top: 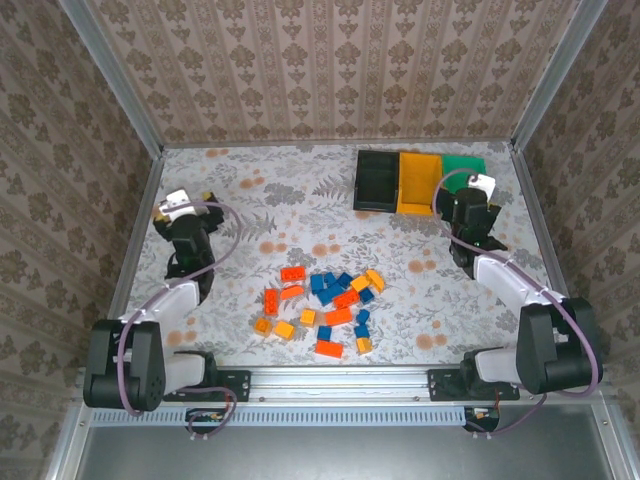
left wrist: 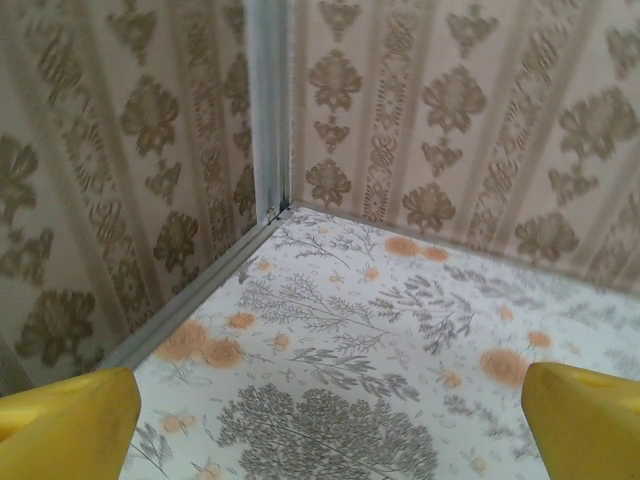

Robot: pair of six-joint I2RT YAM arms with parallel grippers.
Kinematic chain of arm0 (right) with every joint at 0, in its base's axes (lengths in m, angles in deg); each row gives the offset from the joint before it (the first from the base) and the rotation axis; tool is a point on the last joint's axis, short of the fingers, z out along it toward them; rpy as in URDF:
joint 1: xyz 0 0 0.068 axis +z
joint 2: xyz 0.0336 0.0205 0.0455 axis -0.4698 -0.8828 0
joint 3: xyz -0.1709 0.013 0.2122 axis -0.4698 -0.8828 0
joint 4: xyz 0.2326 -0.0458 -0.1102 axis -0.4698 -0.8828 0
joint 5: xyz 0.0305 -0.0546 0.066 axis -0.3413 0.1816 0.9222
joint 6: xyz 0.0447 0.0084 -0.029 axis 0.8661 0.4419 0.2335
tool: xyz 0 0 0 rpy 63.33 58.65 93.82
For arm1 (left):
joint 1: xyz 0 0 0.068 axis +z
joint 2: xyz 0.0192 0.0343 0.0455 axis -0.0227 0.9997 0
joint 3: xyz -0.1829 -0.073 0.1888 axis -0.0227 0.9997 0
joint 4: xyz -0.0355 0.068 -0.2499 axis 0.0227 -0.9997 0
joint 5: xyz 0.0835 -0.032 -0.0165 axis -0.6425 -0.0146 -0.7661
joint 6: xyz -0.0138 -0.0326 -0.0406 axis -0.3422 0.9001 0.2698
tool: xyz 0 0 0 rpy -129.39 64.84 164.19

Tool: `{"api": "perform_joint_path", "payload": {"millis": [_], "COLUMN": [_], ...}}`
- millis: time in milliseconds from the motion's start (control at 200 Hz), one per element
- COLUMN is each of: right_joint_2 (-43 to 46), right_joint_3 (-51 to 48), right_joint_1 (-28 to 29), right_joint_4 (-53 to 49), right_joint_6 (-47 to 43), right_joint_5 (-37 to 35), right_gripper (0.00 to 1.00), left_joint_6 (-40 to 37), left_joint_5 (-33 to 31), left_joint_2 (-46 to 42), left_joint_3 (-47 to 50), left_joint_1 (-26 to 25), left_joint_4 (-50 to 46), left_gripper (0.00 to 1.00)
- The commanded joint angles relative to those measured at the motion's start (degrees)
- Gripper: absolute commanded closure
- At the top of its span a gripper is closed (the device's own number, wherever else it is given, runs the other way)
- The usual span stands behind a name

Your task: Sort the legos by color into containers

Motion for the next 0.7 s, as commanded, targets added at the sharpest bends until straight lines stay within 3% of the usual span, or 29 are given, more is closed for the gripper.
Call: {"api": "perform_joint_path", "payload": {"millis": [0, 90, 205, 275, 360, 500, 695], "right_joint_2": [0.4, -0.4, -3.6, -6.8, -8.9, -13.0, -21.9], "right_joint_3": [2.3, 4.0, 7.0, 7.9, 9.2, 16.4, 27.4], "right_joint_1": [-2.4, -4.0, -6.1, -7.6, -7.8, -7.2, -3.4], "right_joint_4": [-4.0, -4.3, -4.5, -2.8, -2.9, -11.8, -22.8], "right_joint_6": [8.5, 12.3, 13.7, 15.7, 17.9, 14.6, 8.3], "right_joint_5": [7.1, 14.1, 24.4, 30.1, 31.7, 33.9, 30.4], "right_gripper": [0.0, 0.0, 0.0, 0.0, 0.0, 0.0, 0.02], "left_joint_6": [18.9, 38.4, 41.7, 39.8, 38.2, 35.2, 26.0], "left_joint_5": [-0.7, -2.2, 12.9, 19.1, 24.6, 29.8, 26.6], "left_joint_2": [-4.6, -7.7, -6.4, -4.5, -2.3, 1.1, 3.7], "left_joint_3": [0.4, 2.3, 0.3, -1.6, -4.3, -9.2, -15.8], "left_joint_1": [2.1, 4.4, 11.4, 13.1, 12.8, 9.3, -0.5], "left_joint_4": [-3.5, -11.9, -15.9, -16.2, -17.3, -20.7, -32.7], "left_gripper": [0.0, 0.0, 0.0, 0.0, 0.0, 0.0, 0.0]}}
